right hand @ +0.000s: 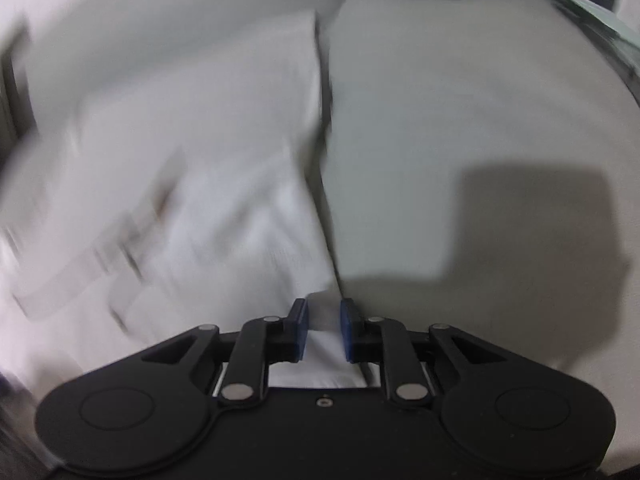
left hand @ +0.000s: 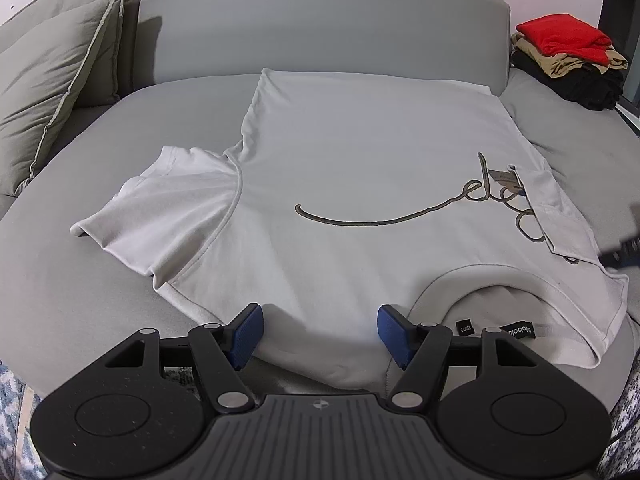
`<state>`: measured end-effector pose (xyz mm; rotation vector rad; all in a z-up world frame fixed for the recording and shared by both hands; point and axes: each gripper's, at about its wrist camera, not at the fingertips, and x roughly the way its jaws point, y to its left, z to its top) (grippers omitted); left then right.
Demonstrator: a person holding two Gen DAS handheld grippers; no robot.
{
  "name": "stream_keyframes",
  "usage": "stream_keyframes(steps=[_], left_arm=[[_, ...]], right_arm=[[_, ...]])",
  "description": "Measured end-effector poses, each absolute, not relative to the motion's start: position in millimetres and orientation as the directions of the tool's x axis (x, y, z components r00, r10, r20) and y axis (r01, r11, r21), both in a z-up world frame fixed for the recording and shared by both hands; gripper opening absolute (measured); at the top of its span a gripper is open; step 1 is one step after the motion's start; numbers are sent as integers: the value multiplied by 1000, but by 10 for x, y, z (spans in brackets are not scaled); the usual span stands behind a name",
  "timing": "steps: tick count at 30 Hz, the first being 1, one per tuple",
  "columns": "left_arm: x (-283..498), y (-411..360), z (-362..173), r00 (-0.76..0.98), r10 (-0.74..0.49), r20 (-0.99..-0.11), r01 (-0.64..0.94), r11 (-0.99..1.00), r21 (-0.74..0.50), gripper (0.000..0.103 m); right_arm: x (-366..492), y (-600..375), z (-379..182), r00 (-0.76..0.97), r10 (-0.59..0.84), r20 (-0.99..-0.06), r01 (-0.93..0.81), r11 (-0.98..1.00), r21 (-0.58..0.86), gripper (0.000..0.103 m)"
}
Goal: Fold clothes
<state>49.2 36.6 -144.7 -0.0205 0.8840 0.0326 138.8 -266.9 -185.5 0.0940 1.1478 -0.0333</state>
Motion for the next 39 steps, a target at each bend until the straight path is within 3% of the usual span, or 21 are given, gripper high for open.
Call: stream_keyframes(steps=[4,7,12,13,19,22,24,26,27,30,33,36,39], left_arm=[[490,361,-1439,636,19,-771,-39,999,-8,63],[436,366,-1396,664,9,-748,-36,999,-20,57],[425,259,-1348,687,-2,-727,23,1000,19,48],[441,228,-1372,671,8,-741,31,999,38,41],[321,187,-1327,587,9,-810,140,984,112,31],[187,487,-1141,625,-68,-778,110,994,2,34],[128,772,-1048,685,-54,-726,16,998,-59,38],[106,1058,-1031,724,34,-689,-121,990,-79,54],[109,1202,-1043,729,84,-679,-194,977,-88,58],[107,1628,-1149,724,171,-668,-363,918,-159,60],[120,2025,-1279,716,187,-673,-478,833,-278,54],[162,2399,-1413,728,120,-675,-534,716,-449,46],[241,2645,-1533,759,47,-649,-534,615,-580,46]], right_arm=[[1157,-2654,-1718,334,-22,-942,34,999,-11,7],[1026,-2645,-1497,391,-18,-920,51,999,2,9],[1032,-2416,-1277,514,242,-823,-15,962,273,13],[1050,-2323,-1306,508,266,-820,-36,957,288,13],[631,-1916,-1556,410,335,-848,-131,942,308,15],[380,-1882,-1392,397,338,-853,-132,941,311,20],[331,-1926,-1219,442,358,-823,-142,933,330,26],[362,-1933,-1110,514,372,-773,-160,927,340,48],[410,-1936,-1096,536,386,-751,-159,920,359,50],[576,-1934,-1162,553,439,-709,-118,883,455,50],[712,-1894,-1297,539,469,-699,-41,844,535,50],[744,-1815,-1334,525,480,-703,-27,835,550,51],[735,-1783,-1345,521,477,-708,-28,838,544,54]])
